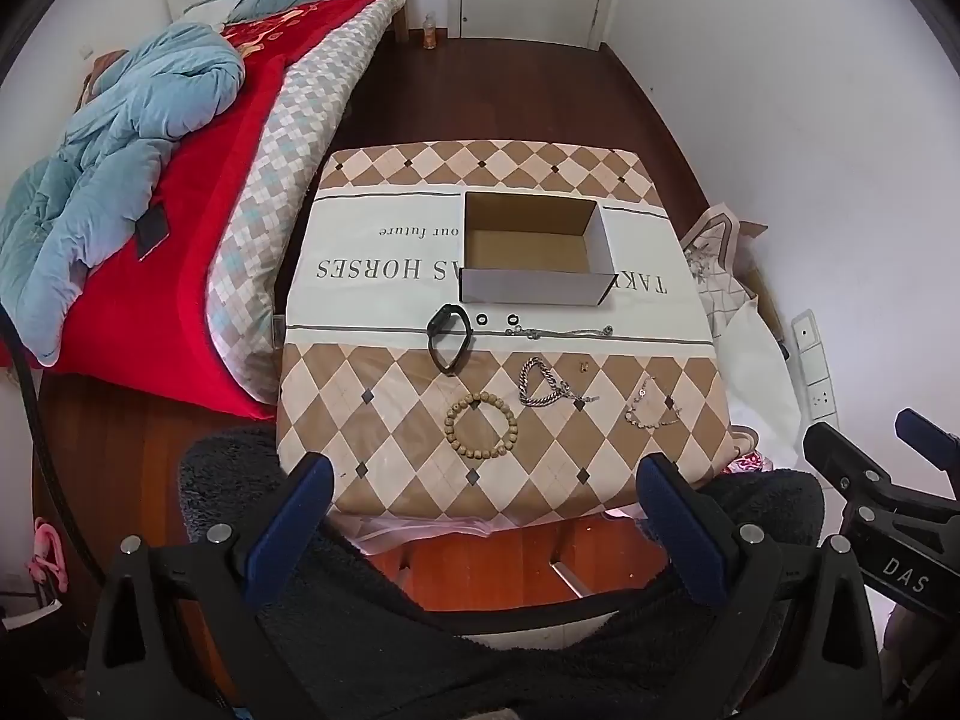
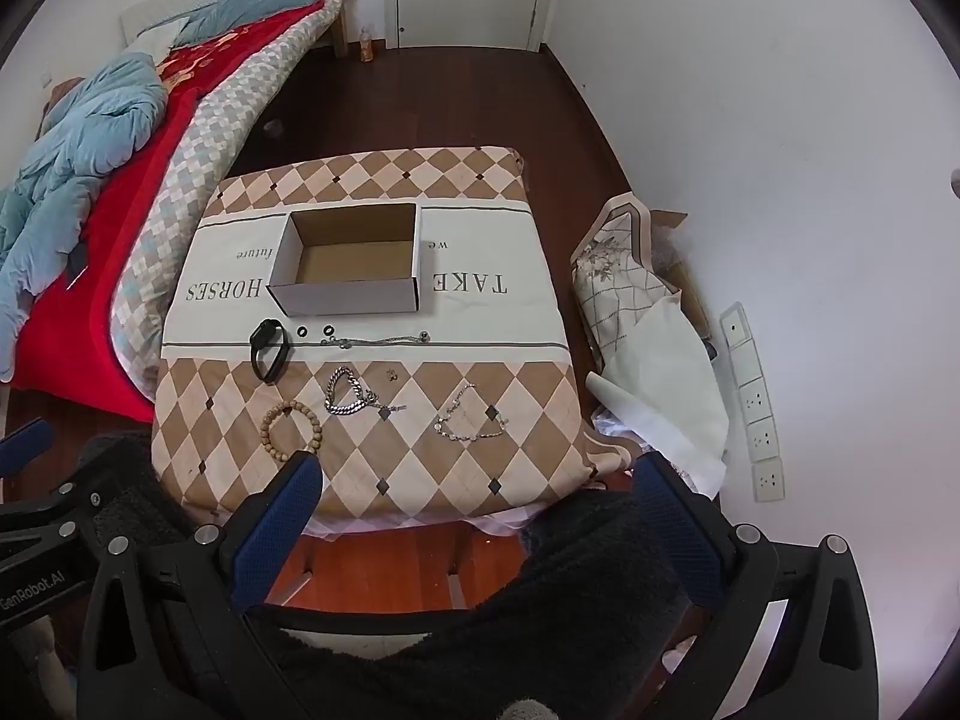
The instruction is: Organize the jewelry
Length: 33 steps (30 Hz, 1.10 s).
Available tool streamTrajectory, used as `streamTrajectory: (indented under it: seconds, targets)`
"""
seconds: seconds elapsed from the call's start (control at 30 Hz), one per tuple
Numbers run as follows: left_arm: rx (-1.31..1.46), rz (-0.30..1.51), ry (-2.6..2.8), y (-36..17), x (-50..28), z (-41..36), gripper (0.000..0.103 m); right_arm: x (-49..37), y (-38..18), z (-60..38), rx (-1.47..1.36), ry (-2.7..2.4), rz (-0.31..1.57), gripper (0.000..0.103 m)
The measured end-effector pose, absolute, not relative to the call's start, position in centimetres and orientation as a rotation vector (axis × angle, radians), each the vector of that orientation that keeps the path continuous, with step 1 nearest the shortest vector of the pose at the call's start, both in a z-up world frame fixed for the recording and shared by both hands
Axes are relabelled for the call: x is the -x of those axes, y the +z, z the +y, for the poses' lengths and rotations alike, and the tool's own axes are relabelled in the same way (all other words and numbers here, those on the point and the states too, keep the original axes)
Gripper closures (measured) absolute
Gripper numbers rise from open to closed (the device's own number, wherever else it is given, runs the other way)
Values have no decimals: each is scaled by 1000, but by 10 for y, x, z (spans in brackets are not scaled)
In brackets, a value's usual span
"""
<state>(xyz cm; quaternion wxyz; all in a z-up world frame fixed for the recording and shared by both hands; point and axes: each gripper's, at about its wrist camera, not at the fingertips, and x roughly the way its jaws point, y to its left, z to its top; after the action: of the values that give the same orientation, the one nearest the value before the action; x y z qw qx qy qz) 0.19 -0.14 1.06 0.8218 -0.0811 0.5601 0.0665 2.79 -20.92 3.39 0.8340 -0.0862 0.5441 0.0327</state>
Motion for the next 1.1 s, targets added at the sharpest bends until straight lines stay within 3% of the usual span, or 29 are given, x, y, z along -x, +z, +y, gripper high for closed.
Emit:
streamTrajectory:
  seconds: [1.1]
  targets:
    - [167,1179,140,18,-3,-1,0,-25,35,-217,169,71,1157,0]
